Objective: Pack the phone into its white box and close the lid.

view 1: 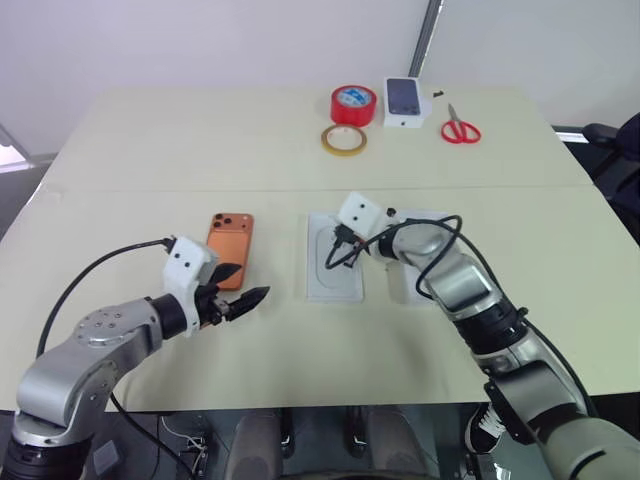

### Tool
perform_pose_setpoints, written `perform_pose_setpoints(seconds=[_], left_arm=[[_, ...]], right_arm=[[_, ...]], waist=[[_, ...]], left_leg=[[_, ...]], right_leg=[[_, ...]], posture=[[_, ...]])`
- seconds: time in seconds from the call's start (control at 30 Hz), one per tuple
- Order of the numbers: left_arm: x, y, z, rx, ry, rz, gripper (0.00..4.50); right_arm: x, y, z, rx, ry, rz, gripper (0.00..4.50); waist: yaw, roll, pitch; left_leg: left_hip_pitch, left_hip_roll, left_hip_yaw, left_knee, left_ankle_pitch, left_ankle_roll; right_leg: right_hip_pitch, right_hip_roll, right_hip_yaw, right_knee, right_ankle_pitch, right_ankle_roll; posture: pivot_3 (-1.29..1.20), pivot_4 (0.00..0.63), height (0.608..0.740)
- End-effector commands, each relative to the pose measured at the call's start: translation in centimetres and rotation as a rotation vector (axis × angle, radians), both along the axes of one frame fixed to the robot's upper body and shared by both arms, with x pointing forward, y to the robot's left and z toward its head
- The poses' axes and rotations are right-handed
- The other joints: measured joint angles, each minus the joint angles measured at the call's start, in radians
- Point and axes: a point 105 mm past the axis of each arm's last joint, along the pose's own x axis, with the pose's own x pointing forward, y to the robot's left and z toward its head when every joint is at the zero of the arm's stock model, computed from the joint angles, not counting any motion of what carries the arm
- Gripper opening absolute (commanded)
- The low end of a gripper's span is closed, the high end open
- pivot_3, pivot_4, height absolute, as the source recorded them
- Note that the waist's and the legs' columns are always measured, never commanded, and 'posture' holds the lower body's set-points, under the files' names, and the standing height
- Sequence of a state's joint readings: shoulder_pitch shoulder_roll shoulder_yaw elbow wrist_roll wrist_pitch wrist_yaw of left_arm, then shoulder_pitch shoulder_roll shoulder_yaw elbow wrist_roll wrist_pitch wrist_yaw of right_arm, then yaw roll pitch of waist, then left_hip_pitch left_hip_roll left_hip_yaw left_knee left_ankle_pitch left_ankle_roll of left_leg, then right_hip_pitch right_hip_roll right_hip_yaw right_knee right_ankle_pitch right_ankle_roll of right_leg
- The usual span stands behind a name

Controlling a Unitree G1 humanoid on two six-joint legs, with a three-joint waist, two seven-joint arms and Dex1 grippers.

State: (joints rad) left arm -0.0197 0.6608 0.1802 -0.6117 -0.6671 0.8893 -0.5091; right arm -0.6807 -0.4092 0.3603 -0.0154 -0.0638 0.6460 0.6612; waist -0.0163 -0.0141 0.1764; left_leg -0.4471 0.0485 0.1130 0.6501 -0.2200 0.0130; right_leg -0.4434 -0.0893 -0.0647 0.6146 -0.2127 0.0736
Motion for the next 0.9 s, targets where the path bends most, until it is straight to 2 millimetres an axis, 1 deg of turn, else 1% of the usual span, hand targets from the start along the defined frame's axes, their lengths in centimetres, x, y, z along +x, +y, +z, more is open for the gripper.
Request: perform_pose_setpoints(seconds=[0.03,0.13,0.17,0.23,0.3,0.33,0.37,0.47,0.6,0.63,0.7,0.77,0.9], left_arm=[[0.2,0.1,0.9,-0.017,-0.026,0.026,3.81],[0.6,0.4,0.9,-0.042,-0.013,0.066,3.81],[0.8,0.7,0.9,-0.051,-0.009,0.091,3.81],[1.8,1.9,0.6,-0.083,0.021,0.177,3.81],[3.0,3.5,0.7,-0.131,0.035,0.285,4.36],[3.4,4.2,0.8,-0.149,0.043,0.333,4.48],[3.8,4.9,0.8,-0.164,0.052,0.375,4.48],[5.2,7.4,0.6,-0.162,0.115,0.523,4.48],[6.1,8.9,0.1,-0.124,0.18,0.602,4.48],[6.4,9.1,-0.5,-0.113,0.229,0.616,4.48],[6.6,9.1,-1.1,-0.103,0.286,0.621,4.48],[6.7,8.2,-1.4,-0.108,0.332,0.582,4.48],[6.3,6.2,-2.0,-0.125,0.412,0.486,4.48]], right_arm=[[-0.6,-1.3,3.7,0.108,-0.036,0.009,0.16],[-1.6,-2.8,4.4,0.125,-0.003,0.02,0.16],[-2.0,-2.9,4.5,0.127,0.009,0.034,0.16],[-2.6,-2.6,4.3,0.122,0.024,0.065,0.16],[-2.9,-1.3,4.1,0.131,0.034,0.089,0.0],[-3.0,-0.5,4.0,0.139,0.04,0.101,0.0],[-3.1,0.3,4.0,0.146,0.046,0.114,0.0],[-3.1,4.4,3.4,0.152,0.069,0.159,0.0],[-3.0,7.7,2.6,0.143,0.098,0.185,0.0],[-3.0,8.8,1.9,0.128,0.11,0.192,0.0],[-3.0,10.0,1.1,0.108,0.126,0.198,0.0],[-2.9,10.9,-0.2,0.055,0.131,0.197,0.0],[-2.9,12.0,-1.5,0.002,0.133,0.205,0.0]], waist=[[0.003,0.0,0.0],[0.006,0.0,0.0],[0.005,0.0,0.0],[0.005,0.0,0.0],[0.0,0.0,0.0],[-0.002,0.0,0.0],[-0.003,-0.001,0.0],[-0.005,0.0,0.0],[0.001,-0.001,0.0],[0.004,-0.001,0.0],[0.006,-0.003,-0.002],[0.005,-0.004,-0.002],[0.004,-0.004,-0.002]], left_leg=[[0.0,0.0,0.0,0.0,0.0,0.0],[0.0,0.0,0.0,0.001,0.0,0.0],[0.0,0.0,0.0,0.001,0.0,0.0],[0.001,0.0,0.0,0.001,0.0,0.0],[0.002,0.0,-0.001,0.001,0.0,0.0],[0.002,0.001,-0.001,0.001,0.0,0.0],[0.003,0.001,-0.001,0.001,0.0,0.0],[0.003,0.001,-0.002,0.0,0.001,0.0],[0.003,0.001,-0.003,0.0,0.002,-0.003],[0.003,0.001,-0.003,0.0,0.002,-0.003],[0.003,0.001,-0.003,0.001,0.003,-0.003],[0.003,0.001,-0.003,0.001,0.003,-0.004],[0.003,0.0,-0.003,0.0,0.003,-0.004]], right_leg=[[0.0,0.0,0.0,0.0,0.0,0.0],[0.001,0.0,0.0,0.0,0.0,0.0],[0.001,0.0,0.0,0.0,0.0,0.0],[0.002,-0.001,0.0,-0.001,0.0,0.0],[0.002,0.0,0.0,0.0,0.0,0.0],[0.002,0.001,0.0,0.0,0.0,0.0],[0.002,0.002,0.0,0.001,0.0,0.0],[0.001,0.004,0.0,0.003,0.0,0.0],[0.001,0.006,0.0,0.004,0.001,0.001],[0.001,0.006,0.0,0.004,0.001,0.001],[0.002,0.005,0.0,0.004,0.0,0.0],[0.002,0.005,0.0,0.004,0.0,0.0],[0.002,0.002,0.0,0.005,0.001,0.0]], posture=[[0.0,0.15,0.74],[0.0,0.15,0.74],[0.0,0.15,0.74],[0.0,0.15,0.74],[0.0,0.15,0.74],[0.0,0.15,0.74],[0.0,0.15,0.74],[0.0,0.15,0.74],[0.0,0.15,0.74],[0.0,0.15,0.74],[0.0,0.15,0.74],[0.0,0.15,0.74],[0.0,0.15,0.74]])
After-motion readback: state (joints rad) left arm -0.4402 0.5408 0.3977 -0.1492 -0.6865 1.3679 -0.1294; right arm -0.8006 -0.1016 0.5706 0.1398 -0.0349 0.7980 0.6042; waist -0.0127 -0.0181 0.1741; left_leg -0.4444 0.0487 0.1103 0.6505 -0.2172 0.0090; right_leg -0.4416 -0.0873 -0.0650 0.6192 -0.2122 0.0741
